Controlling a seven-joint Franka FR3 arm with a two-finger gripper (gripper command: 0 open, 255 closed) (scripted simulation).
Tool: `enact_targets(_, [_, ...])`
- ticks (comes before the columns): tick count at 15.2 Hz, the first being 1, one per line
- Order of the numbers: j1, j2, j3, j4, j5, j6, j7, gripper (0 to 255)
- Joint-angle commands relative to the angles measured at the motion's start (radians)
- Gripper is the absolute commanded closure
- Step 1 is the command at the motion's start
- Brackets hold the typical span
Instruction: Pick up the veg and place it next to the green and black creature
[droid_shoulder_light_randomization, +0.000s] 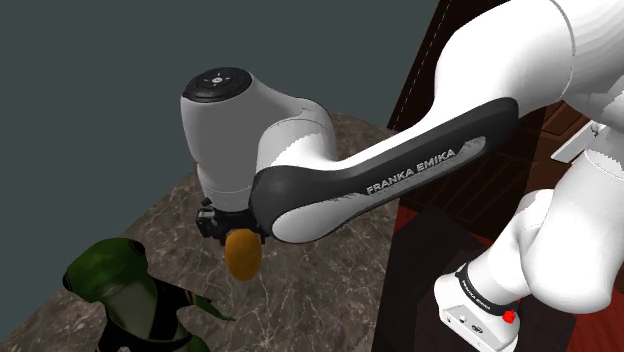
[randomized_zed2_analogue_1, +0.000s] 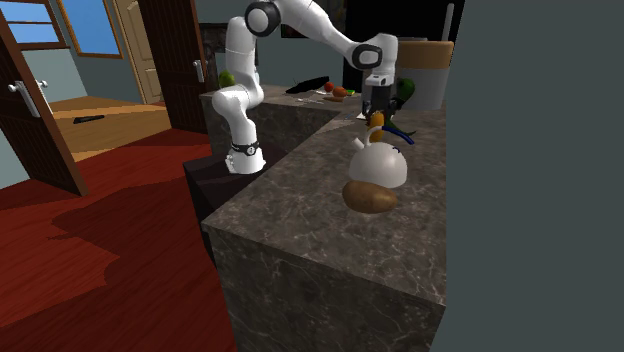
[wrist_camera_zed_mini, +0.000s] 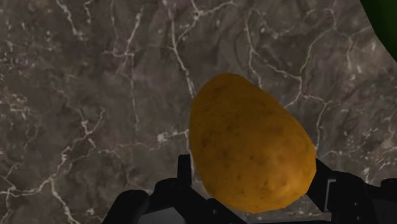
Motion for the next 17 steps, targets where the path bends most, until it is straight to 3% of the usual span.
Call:
enact_targets(1, [0.004, 0.02, -0.002, -0.009, -0.011, 0.022, 0.008, 255])
enact_targets(7, [0.012, 0.066, -0.012, -0.046, -0.043, 0.098, 0.031, 255])
enact_targets(15, [0.012, 0.066, -0.013, -0.046, -0.043, 0.098, 0.031, 255])
enact_targets(16, [0.011, 0.063, -0.013, -0.054, -0.042, 0.104, 0.031, 0])
enact_targets(17, [0.014, 0.063, -0.011, -0.056, -0.043, 0.106, 0.036, 0])
